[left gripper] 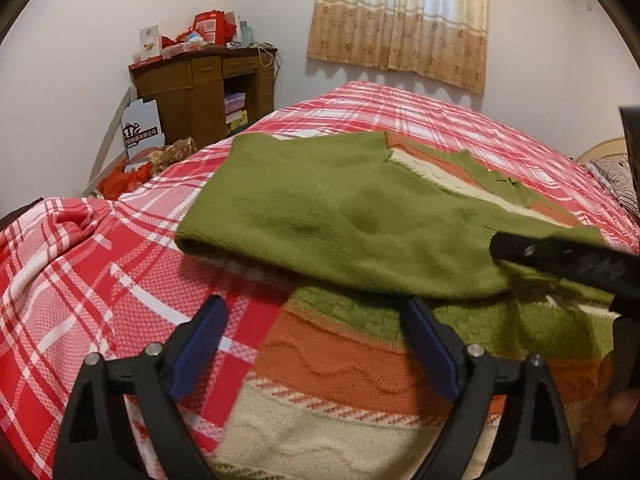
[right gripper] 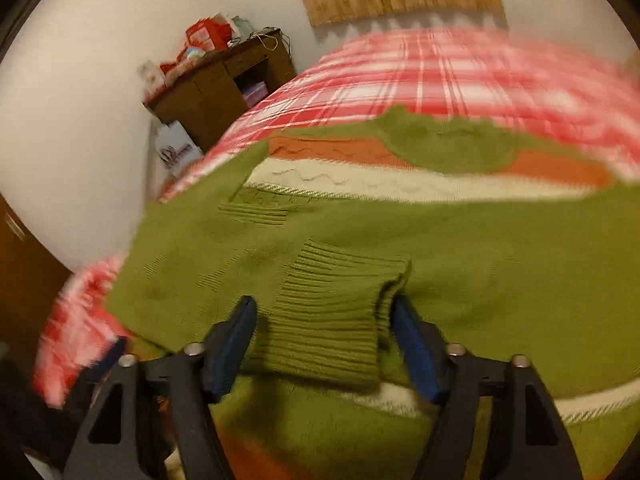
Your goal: Fold small clothes
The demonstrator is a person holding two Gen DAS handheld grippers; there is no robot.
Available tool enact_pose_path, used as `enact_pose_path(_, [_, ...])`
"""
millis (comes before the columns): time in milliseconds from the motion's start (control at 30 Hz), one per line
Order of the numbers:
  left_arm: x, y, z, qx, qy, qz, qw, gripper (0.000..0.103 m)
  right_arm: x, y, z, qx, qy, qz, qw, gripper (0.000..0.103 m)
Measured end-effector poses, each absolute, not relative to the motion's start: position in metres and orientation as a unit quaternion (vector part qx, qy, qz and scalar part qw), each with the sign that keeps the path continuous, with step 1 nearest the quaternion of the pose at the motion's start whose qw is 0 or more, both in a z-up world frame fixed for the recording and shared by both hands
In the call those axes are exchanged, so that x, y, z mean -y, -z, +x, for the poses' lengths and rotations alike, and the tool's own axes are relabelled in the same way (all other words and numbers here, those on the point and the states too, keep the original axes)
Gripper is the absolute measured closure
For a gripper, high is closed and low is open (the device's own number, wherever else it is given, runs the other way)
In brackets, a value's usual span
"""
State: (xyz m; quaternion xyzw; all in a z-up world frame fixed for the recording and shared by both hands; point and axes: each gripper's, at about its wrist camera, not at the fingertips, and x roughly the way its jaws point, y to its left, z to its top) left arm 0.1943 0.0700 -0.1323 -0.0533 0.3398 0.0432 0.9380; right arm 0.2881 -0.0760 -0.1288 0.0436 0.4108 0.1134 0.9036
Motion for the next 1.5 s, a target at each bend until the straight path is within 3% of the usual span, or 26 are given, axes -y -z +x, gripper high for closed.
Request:
enact_pose_path(33, [-0.073, 0.133, 0.195, -0.339, -0.043, -0.054, 0.938, 0.010, 0.071, 0.128, 0.289, -0.411, -0.117, 0.035, 0.903, 0.074])
enact_pose_path(100, [-0.074, 0.132, 0.194, -0.337, -0.042, -0.056, 0.939, 0.009, 0.069, 0.120, 0.291, -0.413, -0.126, 0.039, 0.901, 0.098])
enact_pose_path(433, [-0.083, 0.130, 0.198, -0.338, -0.042, -0.061, 0.938, 0.009, 0.082, -0.022, 0.279, -0.251, -0.143, 0.030, 0.957, 0.099])
enact_pose_path(567, [-0.084, 0.129, 0.199, -0.338, -0.043, -0.061, 0.938, 0.009, 0.112, -0.048, 0.266, -0.214, -0.107, 0.025, 0.971, 0.099])
enact_pose_path(700, [-0.085, 0.129, 0.201, -0.338, -0.044, -0.061, 0.938, 0.009, 0.161, -0.028, 0.261, -0.230, -0.052, 0.018, 0.972, 0.099])
enact_pose_path(967, [-0.083, 0.129, 0.203, -0.341, -0.048, -0.055, 0.937, 0.008, 0.234, 0.088, 0.270, -0.342, 0.057, -0.011, 0.938, 0.098])
enact_pose_path(1067, [-0.083, 0.129, 0.203, -0.342, -0.048, -0.054, 0.937, 0.007, 0.253, 0.122, 0.271, -0.398, 0.081, -0.002, 0.914, 0.088])
enact_pose_path(1200, [-0.082, 0.130, 0.205, -0.343, -0.046, -0.053, 0.937, 0.006, 0.278, 0.107, 0.245, -0.373, 0.128, 0.048, 0.918, 0.076])
enact_pose_path(1333, [-0.081, 0.131, 0.206, -0.344, -0.047, -0.048, 0.936, 0.003, 0.293, 0.083, 0.217, -0.328, 0.157, 0.087, 0.928, 0.076])
enact_pose_path(1500, [-0.080, 0.131, 0.206, -0.346, -0.049, -0.044, 0.936, 0.002, 0.261, 0.090, 0.235, -0.365, 0.028, 0.104, 0.925, 0.076])
